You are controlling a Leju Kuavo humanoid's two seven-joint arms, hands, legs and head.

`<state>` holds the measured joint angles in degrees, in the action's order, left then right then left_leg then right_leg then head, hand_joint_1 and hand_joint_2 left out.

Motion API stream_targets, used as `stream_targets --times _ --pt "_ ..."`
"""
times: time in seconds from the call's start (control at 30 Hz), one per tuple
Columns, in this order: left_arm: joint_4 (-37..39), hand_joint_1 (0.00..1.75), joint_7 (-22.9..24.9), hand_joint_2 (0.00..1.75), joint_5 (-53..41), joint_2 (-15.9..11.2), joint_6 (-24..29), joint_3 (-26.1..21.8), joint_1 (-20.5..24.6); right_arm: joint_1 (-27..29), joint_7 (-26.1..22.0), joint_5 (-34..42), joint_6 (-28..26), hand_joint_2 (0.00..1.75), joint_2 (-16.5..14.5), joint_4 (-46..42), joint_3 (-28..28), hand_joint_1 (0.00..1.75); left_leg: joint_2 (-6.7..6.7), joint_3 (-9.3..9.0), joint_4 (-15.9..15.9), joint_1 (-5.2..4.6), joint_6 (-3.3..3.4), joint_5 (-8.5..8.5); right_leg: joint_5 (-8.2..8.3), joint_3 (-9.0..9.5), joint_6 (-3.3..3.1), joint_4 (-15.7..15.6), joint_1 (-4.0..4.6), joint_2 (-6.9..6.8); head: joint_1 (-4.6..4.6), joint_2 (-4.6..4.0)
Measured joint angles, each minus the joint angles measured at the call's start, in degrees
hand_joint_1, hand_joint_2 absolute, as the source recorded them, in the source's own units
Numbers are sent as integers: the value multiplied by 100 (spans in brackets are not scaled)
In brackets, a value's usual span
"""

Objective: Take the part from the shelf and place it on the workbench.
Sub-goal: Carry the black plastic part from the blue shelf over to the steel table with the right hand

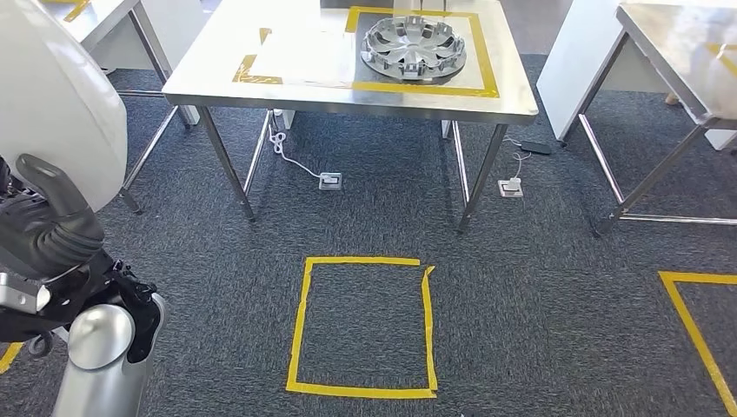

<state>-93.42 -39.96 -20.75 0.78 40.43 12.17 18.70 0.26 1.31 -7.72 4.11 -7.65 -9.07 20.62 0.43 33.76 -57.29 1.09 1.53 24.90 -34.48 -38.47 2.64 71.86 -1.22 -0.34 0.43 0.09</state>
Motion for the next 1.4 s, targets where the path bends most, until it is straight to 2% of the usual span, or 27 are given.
stream_targets --times 0.03,0.07,0.1,0.17,0.2,0.23,0.33,0.4,0.5,0.53,0.57,0.6,0.63,0.7,0.73,0.87,0.93,1.0,1.03,1.07,1.1,1.17,1.2,1.23,1.27,1.33,1.4 --pt "0 175 0 175 -1 3 -1 0 -12 9 0 0 -1 0 0 0 1 0 -29 6 -8 10 -22 2 -18 -105 11 177 -15 4 0 0" --pt "0 175 1 175 -2 3 -1 0 -19 14 0 0 -3 0 0 0 3 0 -54 8 -22 28 -54 9 86 -94 25 117 -32 4 -1 0" --pt "0 175 1 175 -2 3 -1 0 -23 16 -1 0 -7 0 0 0 5 0 -77 9 -46 54 -96 23 281 32 42 -168 -54 4 1 0" --pt "-5 175 1 175 -2 3 -1 -1 -24 14 -2 0 -13 0 -3 0 10 0 -113 22 -131 92 -209 76 624 394 70 -947 -88 24 8 0" --pt "-10 175 0 175 -2 3 -1 -1 -25 12 -1 0 -15 0 -5 0 12 0 -129 32 -165 96 -270 99 699 505 46 -1186 -89 39 12 0" --pt "-16 175 -2 175 -2 3 -1 -2 -25 11 1 0 -18 0 -8 0 15 0 -142 40 -179 94 -326 111 706 545 3 -1283 -78 53 15 0" --pt "-27 175 -2 175 -2 4 -2 -4 -30 8 3 0 -24 0 -8 0 22 0 -151 39 -152 113 -455 109 702 518 -174 -1251 -48 54 14 0" --pt "-29 175 1 175 -2 4 -2 -9 -29 7 1 0 -25 0 -9 0 25 0 -112 168 -437 120 -491 283 712 531 -266 -1268 -53 43 -4 0" --pt "-27 175 1 175 1 1 -2 -11 -40 12 0 0 -26 0 -9 0 26 0 -76 714 -1544 87 -479 763 694 539 -340 -1267 -11 29 -15 0" --pt "-26 175 1 175 2 -2 -2 -11 -46 14 -1 -1 -26 0 -9 0 26 0 -76 839 -1768 74 -461 799 685 545 -354 -1264 9 26 -16 0" --pt "-26 175 1 175 3 -3 -2 -11 -50 15 -2 -3 -25 0 -9 0 26 0 -76 859 -1781 59 -434 726 675 557 -364 -1263 26 26 -16 0" --pt "-27 175 1 175 3 -3 -2 -11 -52 15 -5 -4 -25 0 -9 0 26 0 -75 757 -1550 41 -396 550 662 578 -369 -1261 40 26 -16 0" --pt "-28 175 1 175 3 -3 -2 -11 -51 14 -10 -7 -22 0 -9 0 26 0 -72 567 -1153 19 -350 329 646 604 -366 -1261 49 27 -16 0" --pt "-33 175 1 175 3 -3 -2 -11 -45 12 -27 -13 -11 0 -8 0 26 0 -55 218 -451 -34 -271 95 613 632 -329 -1258 72 30 -13 0" --pt "-37 175 1 175 3 -3 -1 -11 -44 13 -36 -18 -1 0 -8 0 26 0 -52 137 -282 -55 -245 76 603 632 -300 -1259 79 30 -11 0" --pt "-73 175 -1 175 3 -20 -2 -23 -47 12 -73 -31 42 0 -2 0 26 0 -81 85 -184 -52 -140 98 543 635 -169 -1224 74 25 -1 0" --pt "-108 175 -4 175 2 -23 -2 -26 -42 8 -86 -34 50 0 2 0 26 0 -76 42 -149 -30 -78 102 309 428 -119 -788 66 30 16 0" --pt "-117 175 -4 175 1 -23 -2 -26 -48 17 -91 -38 50 0 3 0 26 0 -75 36 -154 -38 -42 124 4 1 -92 -26 65 31 27 0" --pt "-117 175 -4 175 1 -24 -2 -26 -54 27 -91 -44 50 0 4 0 26 0 -80 34 -160 -41 -35 135 -50 -175 -86 249 64 31 27 0" --pt "-117 175 -4 175 1 -25 -2 -26 -57 35 -90 -52 50 0 4 0 26 0 -88 26 -166 -43 -36 148 12 -253 -87 320 64 31 28 0" --pt "-119 175 -4 175 1 -25 -2 -26 -59 41 -90 -60 50 0 4 0 26 0 -98 10 -173 -44 -42 163 186 -212 -94 156 63 31 28 0" --pt "-120 175 -4 175 1 -25 -2 -26 -58 42 -92 -68 50 0 7 0 26 0 -113 -31 -185 -46 -72 202 632 120 -132 -623 65 32 27 0" --pt "-120 175 -3 175 1 -25 -2 -26 -55 39 -94 -68 50 0 10 0 26 0 -119 -41 -194 -55 -98 221 768 271 -161 -969 76 33 26 0" --pt "-120 175 -2 175 4 -26 -2 -26 -51 37 -93 -68 50 0 13 0 26 0 -122 -44 -197 -62 -127 234 824 363 -190 -1184 88 35 24 0" --pt "-118 175 -1 175 8 -27 -2 -26 -48 38 -90 -68 50 0 15 0 26 0 -124 -43 -193 -68 -159 242 808 390 -220 -1258 103 37 23 0" --pt "-118 175 1 175 16 -27 -2 -26 -40 43 -82 -68 48 0 16 0 26 0 -125 -47 -179 -66 -228 253 810 398 -285 -1290 104 38 23 0" --pt "-119 175 1 175 19 -27 -2 -26 -21 44 -82 -67 46 0 16 0 26 0 -112 13 -344 -58 -289 360 815 448 -360 -1334 78 34 5 0"
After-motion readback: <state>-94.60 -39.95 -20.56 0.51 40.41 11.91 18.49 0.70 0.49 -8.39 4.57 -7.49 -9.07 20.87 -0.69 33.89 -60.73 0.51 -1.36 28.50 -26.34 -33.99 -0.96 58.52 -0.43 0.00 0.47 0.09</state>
